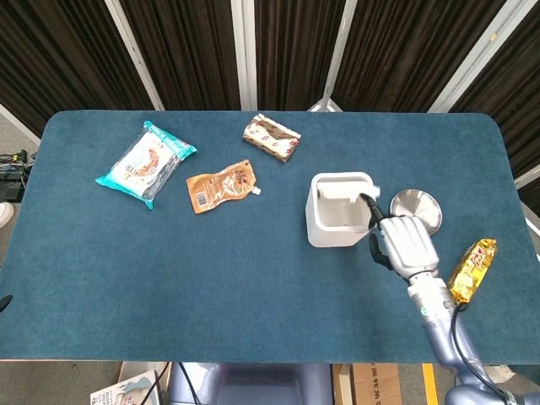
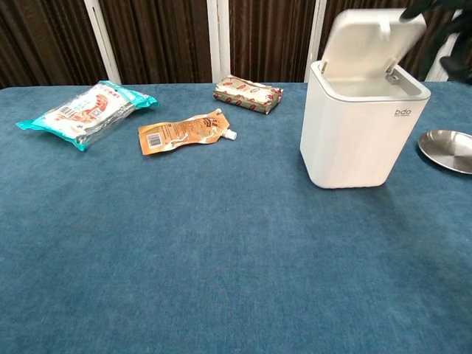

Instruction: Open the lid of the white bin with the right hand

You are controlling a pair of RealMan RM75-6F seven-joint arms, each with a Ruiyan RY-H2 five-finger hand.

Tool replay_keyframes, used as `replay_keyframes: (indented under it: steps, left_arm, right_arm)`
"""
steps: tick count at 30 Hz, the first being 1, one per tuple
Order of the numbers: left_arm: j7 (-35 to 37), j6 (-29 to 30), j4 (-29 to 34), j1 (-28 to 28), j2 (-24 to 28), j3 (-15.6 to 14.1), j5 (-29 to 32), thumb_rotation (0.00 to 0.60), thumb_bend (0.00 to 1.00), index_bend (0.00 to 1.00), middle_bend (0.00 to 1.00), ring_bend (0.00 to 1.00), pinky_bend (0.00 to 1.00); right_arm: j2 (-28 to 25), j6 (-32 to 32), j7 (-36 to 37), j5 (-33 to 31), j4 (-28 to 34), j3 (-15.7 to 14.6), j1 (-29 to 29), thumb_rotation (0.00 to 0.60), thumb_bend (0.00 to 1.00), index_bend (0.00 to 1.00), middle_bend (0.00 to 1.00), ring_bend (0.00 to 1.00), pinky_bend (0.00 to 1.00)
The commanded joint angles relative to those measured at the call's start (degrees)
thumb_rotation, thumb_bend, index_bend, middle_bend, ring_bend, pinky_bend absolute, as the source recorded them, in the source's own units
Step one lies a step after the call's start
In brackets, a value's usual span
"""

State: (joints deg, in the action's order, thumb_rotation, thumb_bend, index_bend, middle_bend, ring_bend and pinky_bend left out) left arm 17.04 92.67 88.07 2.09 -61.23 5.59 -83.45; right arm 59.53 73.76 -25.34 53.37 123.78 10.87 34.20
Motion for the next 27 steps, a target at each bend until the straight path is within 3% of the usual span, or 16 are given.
replay_keyframes:
  steps: [1,5,9,16,20,27]
  left_arm:
    - [0.04,-0.03,0.00,-0.01,0.00,0.02,0.04,0.600,0.16,0.26,0.22,0.12,0.27]
    - [-0.28,0.06,0.11,-0.06,-0.07,-0.10,-0.36,0.600,0.16,0.26,0.22,0.12,0.27]
    - [-0.88,0.10,0.39,-0.05,-0.10,-0.24,-0.53,0.600,0.16,0.26,0.22,0.12,0.27]
    - [-0.52,0.38,0.25,0.14,0.00,-0.21,-0.47,0.600,0.16,0.26,0.22,0.12,0.27]
    - [-0.24,0.27,0.07,0.11,0.04,-0.19,-0.44,0.600,0.16,0.26,0.22,0.11,0.27]
    - [-1.80,-0.33,0.44,-0.36,-0.15,-0.41,-0.84,0.600,0.16,0.26,0.22,0.12,0.27]
  right_arm:
    - [-1.42,5.30,8.71,6.67,-3.07,-0.32,-6.45,0.600,0.36,0.02,0.06,0.11,0.14]
    - [0.32,11.10,14.52,14.75,-9.51,-4.69,-13.06,0.600,0.29,0.02,0.04,0.08,0.12]
    - [4.60,15.33,19.54,22.02,-18.02,-9.33,-18.55,0.600,0.29,0.02,0.04,0.07,0.09]
    - [9.17,19.39,20.90,28.24,-28.72,-13.79,-24.23,0.600,0.29,0.02,0.04,0.07,0.08]
    - [8.68,18.25,20.41,29.20,-30.02,-14.76,-25.47,0.600,0.29,0.02,0.04,0.07,0.08]
    - [7.01,17.22,22.36,29.13,-30.70,-13.70,-26.78,0.600,0.29,0.02,0.04,0.07,0.08]
